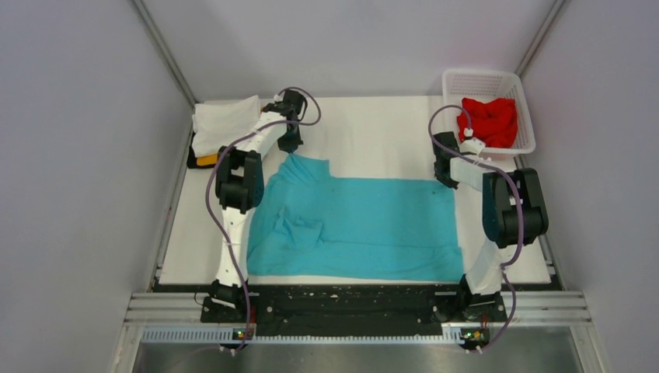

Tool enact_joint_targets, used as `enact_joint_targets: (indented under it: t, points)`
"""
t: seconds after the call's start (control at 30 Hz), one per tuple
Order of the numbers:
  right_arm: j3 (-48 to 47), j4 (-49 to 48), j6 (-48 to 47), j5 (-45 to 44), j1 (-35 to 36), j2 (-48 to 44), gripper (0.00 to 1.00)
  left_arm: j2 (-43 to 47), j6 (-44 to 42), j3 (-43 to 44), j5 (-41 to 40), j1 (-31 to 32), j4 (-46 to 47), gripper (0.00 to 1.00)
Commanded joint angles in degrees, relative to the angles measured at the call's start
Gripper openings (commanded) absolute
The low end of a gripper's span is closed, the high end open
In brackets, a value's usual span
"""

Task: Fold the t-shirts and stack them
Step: Fold the other side of the tshirt into a rectangle

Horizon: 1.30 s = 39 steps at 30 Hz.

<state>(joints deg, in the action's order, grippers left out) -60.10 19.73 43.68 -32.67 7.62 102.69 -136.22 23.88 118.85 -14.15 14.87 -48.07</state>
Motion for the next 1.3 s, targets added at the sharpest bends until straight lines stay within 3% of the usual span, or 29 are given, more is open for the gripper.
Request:
enact_joint_targets:
  t: [0.0,0.27,0.5,0.8,0.97,1.27]
  points:
    - [-3.3,-2.0,-2.5,0.7,-0.8,1.3,0.00,3.2,-0.7,4.4,0.1,-0.9,1.1,0.00]
    - [-9.7,-2.4,-7.9,-0.8,-0.8,1.4,0.00,1.7,-2.0,9.7,2.1,-1.6,2.7,0.00]
    - [-6.6,-5.6,-12.4,5.2,-0.7,-1.2,0.00,3.1,-2.3,7.6,5.5,-1.6,2.4,0.00]
    - [0.2,-8.1,-14.9,11.6,1.1,-8.6,0.00,12.0,-1.4,-6.2,11.7,-0.7,8.0,0.00]
    - [3.3,-6.8,-15.5,13.4,2.5,-13.0,0.00,16.2,-0.5,-10.8,13.0,0.1,5.9,0.00]
    - [7.2,-0.5,-16.6,15.0,4.4,-22.7,0.00,32.5,-0.2,-30.7,9.2,3.1,10.0,0.00]
